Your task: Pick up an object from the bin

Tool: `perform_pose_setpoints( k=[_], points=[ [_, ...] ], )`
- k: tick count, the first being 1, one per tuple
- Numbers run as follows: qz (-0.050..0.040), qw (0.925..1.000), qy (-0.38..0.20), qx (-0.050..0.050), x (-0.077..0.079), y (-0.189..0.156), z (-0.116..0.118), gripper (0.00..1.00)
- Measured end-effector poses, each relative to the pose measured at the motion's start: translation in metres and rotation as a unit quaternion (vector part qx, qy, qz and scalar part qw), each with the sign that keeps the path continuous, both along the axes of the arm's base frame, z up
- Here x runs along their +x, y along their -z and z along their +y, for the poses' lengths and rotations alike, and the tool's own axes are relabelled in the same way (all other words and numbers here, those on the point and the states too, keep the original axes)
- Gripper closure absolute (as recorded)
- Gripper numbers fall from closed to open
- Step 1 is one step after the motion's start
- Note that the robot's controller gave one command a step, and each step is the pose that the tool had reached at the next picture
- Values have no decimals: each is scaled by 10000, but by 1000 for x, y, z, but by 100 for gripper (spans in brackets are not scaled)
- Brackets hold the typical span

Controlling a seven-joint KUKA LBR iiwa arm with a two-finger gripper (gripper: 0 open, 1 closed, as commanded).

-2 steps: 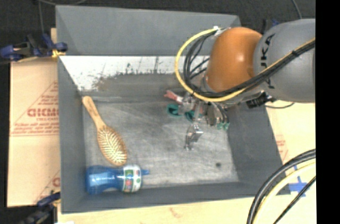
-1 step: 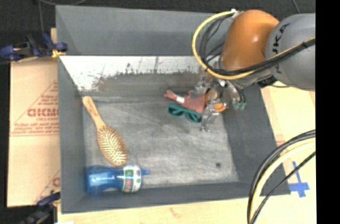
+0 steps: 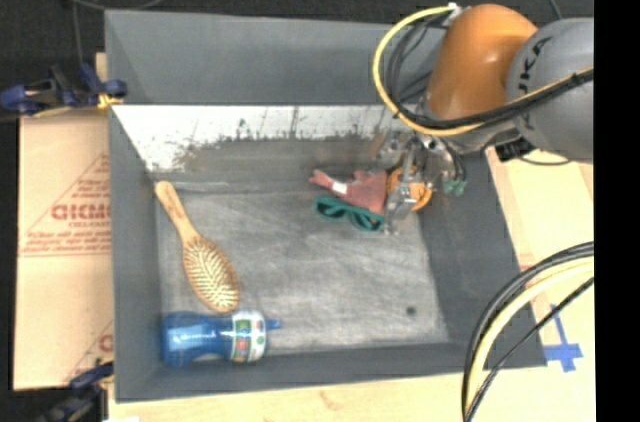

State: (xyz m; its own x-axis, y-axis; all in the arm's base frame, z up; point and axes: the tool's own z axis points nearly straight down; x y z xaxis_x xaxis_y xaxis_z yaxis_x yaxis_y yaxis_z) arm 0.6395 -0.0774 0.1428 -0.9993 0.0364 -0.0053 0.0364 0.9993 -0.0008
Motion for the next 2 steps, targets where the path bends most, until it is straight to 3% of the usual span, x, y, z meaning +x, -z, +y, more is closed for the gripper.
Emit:
perform_pose_setpoints(
  k=[1, 2],
  points=[
    [21, 9995, 309, 7, -22, 28, 30, 0],
    [-44, 9949, 1011, 23, -6, 66, 37, 0]
  ],
)
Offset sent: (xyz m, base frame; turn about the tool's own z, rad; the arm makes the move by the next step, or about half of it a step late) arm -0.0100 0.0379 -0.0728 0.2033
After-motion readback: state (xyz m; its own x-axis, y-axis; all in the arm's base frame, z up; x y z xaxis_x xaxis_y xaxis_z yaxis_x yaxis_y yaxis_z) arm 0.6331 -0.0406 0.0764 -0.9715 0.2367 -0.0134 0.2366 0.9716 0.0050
